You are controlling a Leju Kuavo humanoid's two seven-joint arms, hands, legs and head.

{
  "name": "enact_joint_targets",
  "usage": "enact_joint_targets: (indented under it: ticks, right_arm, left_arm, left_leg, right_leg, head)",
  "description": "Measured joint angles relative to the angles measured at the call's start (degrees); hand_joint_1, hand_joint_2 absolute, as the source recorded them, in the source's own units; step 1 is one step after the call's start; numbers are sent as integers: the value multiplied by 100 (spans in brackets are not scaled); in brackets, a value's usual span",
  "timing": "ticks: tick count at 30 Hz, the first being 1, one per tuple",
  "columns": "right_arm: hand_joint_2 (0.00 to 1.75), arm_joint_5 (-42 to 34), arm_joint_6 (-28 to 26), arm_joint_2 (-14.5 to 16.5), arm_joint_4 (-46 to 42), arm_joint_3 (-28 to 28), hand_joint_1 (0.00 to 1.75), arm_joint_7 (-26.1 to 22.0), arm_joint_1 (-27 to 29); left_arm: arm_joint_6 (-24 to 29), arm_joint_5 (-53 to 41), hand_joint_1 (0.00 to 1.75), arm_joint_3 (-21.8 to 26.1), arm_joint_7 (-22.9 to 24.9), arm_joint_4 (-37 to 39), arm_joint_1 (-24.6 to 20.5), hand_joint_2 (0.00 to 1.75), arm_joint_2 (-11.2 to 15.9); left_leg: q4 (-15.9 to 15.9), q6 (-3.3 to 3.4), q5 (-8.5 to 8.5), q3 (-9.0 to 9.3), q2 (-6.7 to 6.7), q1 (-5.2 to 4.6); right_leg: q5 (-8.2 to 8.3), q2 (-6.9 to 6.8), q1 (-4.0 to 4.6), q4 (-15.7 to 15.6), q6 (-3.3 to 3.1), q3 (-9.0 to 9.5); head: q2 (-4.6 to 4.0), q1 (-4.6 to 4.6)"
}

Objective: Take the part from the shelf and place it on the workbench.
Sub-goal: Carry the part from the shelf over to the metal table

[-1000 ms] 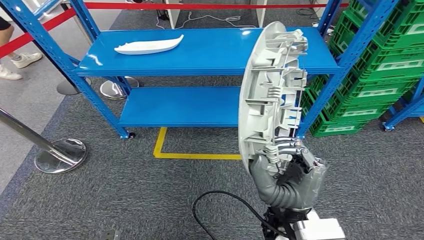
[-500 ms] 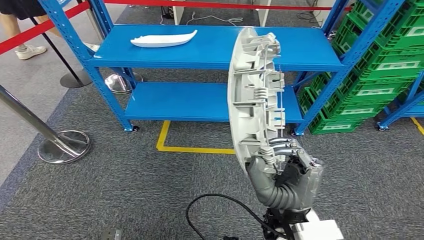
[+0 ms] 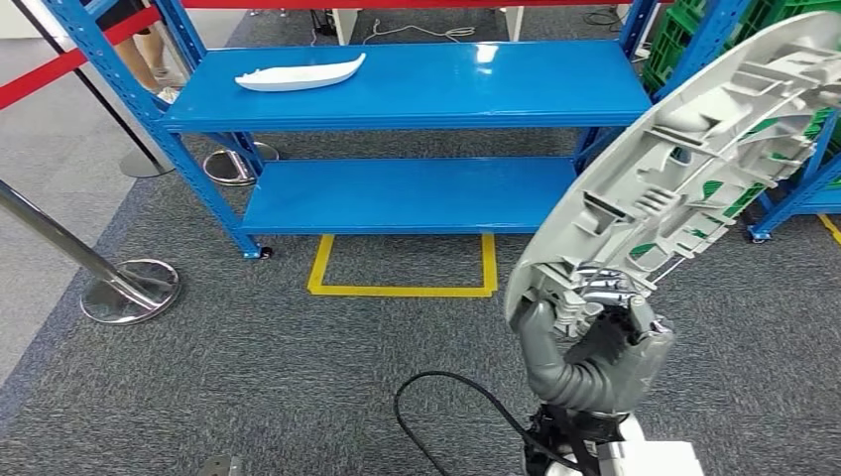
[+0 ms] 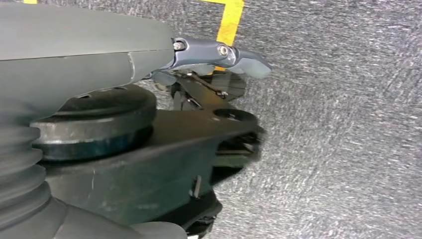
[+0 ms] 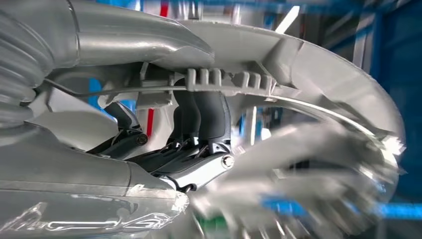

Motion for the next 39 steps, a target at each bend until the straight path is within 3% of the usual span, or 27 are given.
enact_joint_targets:
  ticks: [1,2,4,6,8,10,12,14,15,16,17,19,21,24,26,27,29,30,31,33,35,37,39]
  right_arm:
    - [175,-39,88,-1,0,0,175,-9,1]
    - [175,-55,140,-1,0,0,175,-13,2]
    - [175,-48,172,-1,-1,0,175,-4,2]
    - [175,-29,188,-1,-1,-2,175,6,3]
    - [175,-21,210,-1,0,-4,175,13,3]
    - [175,-18,233,-5,0,-4,175,23,3]
    - [175,-15,245,-15,0,-2,175,32,9]
    - [175,-13,231,-21,1,-5,175,36,19]
    - [175,-13,220,-21,1,-10,175,37,25]
    - [175,-16,211,-21,1,-16,175,37,28]
    - [175,-20,207,-21,1,-22,175,38,31]
    - [175,-27,211,-20,0,-37,175,38,35]
    - [175,-36,219,-16,-1,-49,175,32,41]
    - [175,-107,283,-14,-4,-57,175,-1,56]
    - [175,-144,335,-10,-15,-60,175,-37,62]
    - [175,-144,341,-6,-22,-63,175,-45,63]
    - [175,-134,273,14,-27,-91,175,8,73]
    - [175,-130,225,25,-22,-115,175,65,79]
    - [175,-127,178,39,-13,-144,175,130,87]
    - [175,-113,125,68,9,-198,175,224,100]
    - [175,-32,82,95,34,-234,175,332,100]
    - [175,80,35,105,70,-249,175,512,88]
    - [175,80,21,106,120,-258,175,704,79]
  left_arm:
    - [-5,-7,0,1,0,0,2,175,4]
    - [-10,-11,0,3,0,0,2,175,8]
    - [-13,-16,0,4,0,0,-3,175,13]
    - [-13,-19,0,4,0,0,-11,175,16]
    - [-14,-20,0,5,0,0,-3,175,20]
    - [-15,-21,0,6,0,0,9,175,22]
    - [-16,-22,0,7,0,0,5,175,23]
    - [-17,-22,0,9,0,0,10,175,27]
    - [-17,-22,0,10,0,0,15,175,29]
    - [-17,-22,0,13,0,0,18,175,31]
    - [-20,-24,0,17,0,0,17,175,30]
    - [-27,-30,0,36,0,0,14,175,27]
    - [-32,-40,0,62,0,0,11,175,27]
    - [-35,-74,0,80,0,0,7,175,29]
    - [-36,-95,0,85,0,0,3,175,28]
    - [-35,-99,0,89,0,0,2,175,29]
    - [-31,-98,0,101,0,0,4,175,29]
    - [-29,-96,0,107,0,0,7,175,28]
    - [-28,-92,0,112,-1,0,10,175,28]
    - [-28,-86,0,119,-5,0,10,175,27]
    - [-28,-85,0,130,-14,0,2,175,21]
    - [-28,-89,0,148,-25,0,-11,175,6]
    - [-27,-92,0,176,-33,0,-6,175,-8]
  left_leg:
    - [-55,4,91,43,0,0]
    - [-320,14,269,191,0,0]
    - [-1137,37,629,627,-1,-2]
    - [-1613,86,748,843,-9,-9]
    - [-1659,160,749,820,-16,-17]
    - [-1672,231,780,804,-15,-6]
    - [-1680,283,802,798,-14,8]
    - [-1679,302,806,790,-14,4]
    - [-1678,303,807,789,-14,3]
    - [-1677,302,807,791,-15,2]
    - [-1676,300,805,798,-18,2]
    - [-1671,277,795,812,-24,-6]
    - [-1654,228,794,796,-25,-24]
    - [-1645,147,797,765,-23,-20]
    - [-1429,80,627,664,-20,-11]
    - [-1170,51,465,545,-18,-6]
    - [-351,15,85,161,-16,-1]
    - [-40,8,-11,12,-15,0]
    - [104,5,-4,-59,-15,1]
    - [-322,10,323,153,-14,7]
    - [-1134,15,668,562,-14,21]
    - [-1557,62,759,750,-27,24]
    - [-1583,147,755,730,-37,16]
  right_leg:
    - [9,5,0,1,6,-8]
    - [17,10,-2,2,15,-10]
    - [29,19,10,18,50,-19]
    - [48,24,32,40,105,-61]
    - [75,23,31,38,163,-95]
    - [-13,17,21,138,222,-159]
    - [-339,10,15,656,274,-380]
    - [-688,9,11,1427,303,-701]
    - [-745,9,11,1655,307,-796]
    - [-687,8,11,1657,304,-786]
    - [-530,8,11,1420,296,-661]
    - [-176,9,12,614,271,-233]
    - [-45,19,20,124,228,12]
    - [-42,32,26,68,137,-2]
    - [-26,24,7,54,74,-6]
    - [-20,18,-2,49,54,-9]
    - [-15,6,-4,50,29,-24]
    - [-13,2,-4,50,26,-29]
    - [-10,-1,-5,50,25,-33]
    - [-4,3,-14,52,36,-32]
    - [1,18,-7,72,77,-46]
    - [14,29,16,94,138,-84]
    - [29,26,17,93,190,-112]
  head:
    - [0,-1]
    - [0,1]
    - [0,-4]
    - [0,-4]
    - [0,-2]
    - [0,14]
    - [0,41]
    - [0,54]
    - [0,56]
    - [0,58]
    - [0,58]
    - [0,59]
    - [0,51]
    - [0,43]
    - [0,25]
    - [0,14]
    - [0,-1]
    - [0,-2]
    - [0,-3]
    - [0,-2]
    - [0,-14]
    - [0,-24]
    - [0,-21]
